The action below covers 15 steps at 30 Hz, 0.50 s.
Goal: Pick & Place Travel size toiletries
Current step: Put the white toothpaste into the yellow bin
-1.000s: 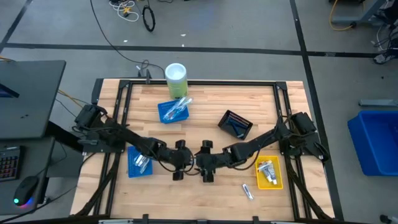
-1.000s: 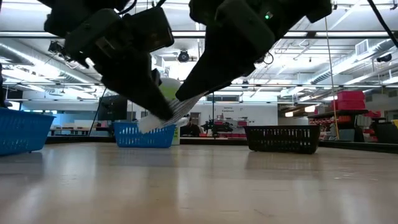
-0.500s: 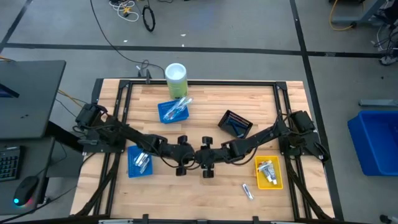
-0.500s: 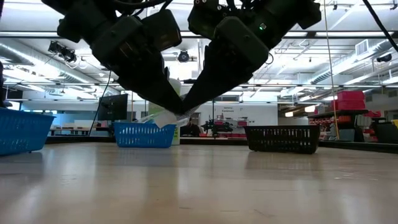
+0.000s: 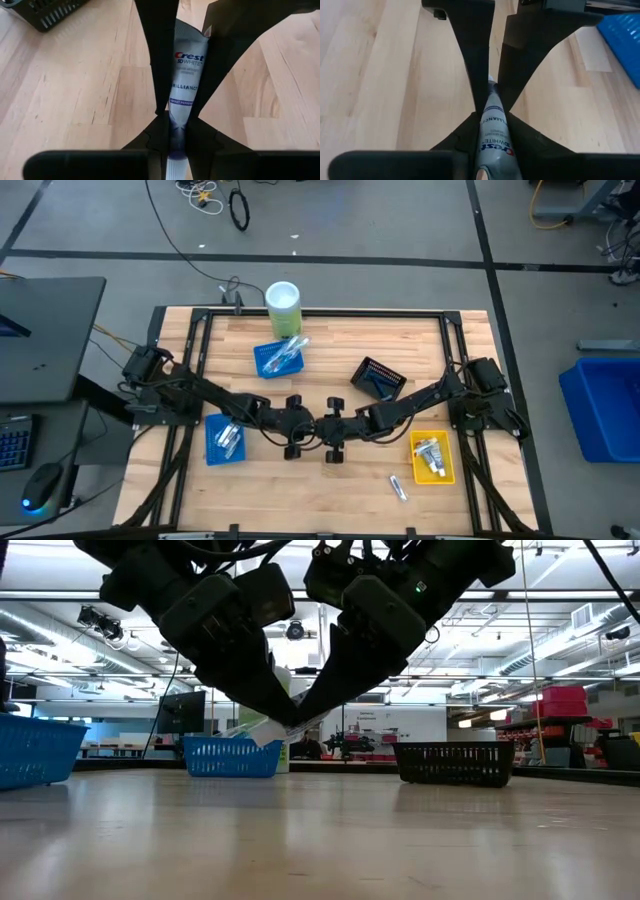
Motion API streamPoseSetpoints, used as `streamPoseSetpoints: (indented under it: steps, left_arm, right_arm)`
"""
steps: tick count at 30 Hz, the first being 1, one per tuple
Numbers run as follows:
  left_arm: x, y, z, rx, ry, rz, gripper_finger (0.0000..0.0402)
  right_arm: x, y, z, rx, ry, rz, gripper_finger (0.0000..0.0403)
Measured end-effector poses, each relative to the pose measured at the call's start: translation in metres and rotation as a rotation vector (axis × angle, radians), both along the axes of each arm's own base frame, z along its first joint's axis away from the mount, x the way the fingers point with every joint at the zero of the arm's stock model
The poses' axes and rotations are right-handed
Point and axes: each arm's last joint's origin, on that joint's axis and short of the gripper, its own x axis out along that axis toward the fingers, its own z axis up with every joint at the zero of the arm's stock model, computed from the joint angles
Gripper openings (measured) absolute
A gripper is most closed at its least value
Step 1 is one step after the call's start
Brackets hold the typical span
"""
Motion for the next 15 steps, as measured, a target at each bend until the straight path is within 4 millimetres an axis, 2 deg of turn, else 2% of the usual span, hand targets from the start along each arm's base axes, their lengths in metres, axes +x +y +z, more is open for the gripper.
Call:
streamPoseSetpoints:
  steps: [7, 11, 15]
  left_arm:
    - [0.001, 0.003, 0.0, -0.032, 0.005, -0.022, 0.006]
    - [0.001, 0.003, 0.0, -0.027, 0.002, -0.021, 0.0083]
    - [0.0, 0.004, -0.001, -0.019, 0.017, -0.015, 0.0115]
  right_arm:
    - [-0.002, 0.0, -0.001, 0.024, 0.019, -0.022, 0.0081]
    - [-0.003, 0.0, -0.001, 0.04, 0.032, -0.042, 0.008]
    - [-0.011, -0.001, -0.008, 0.044, 0.127, -0.05, 0.0077]
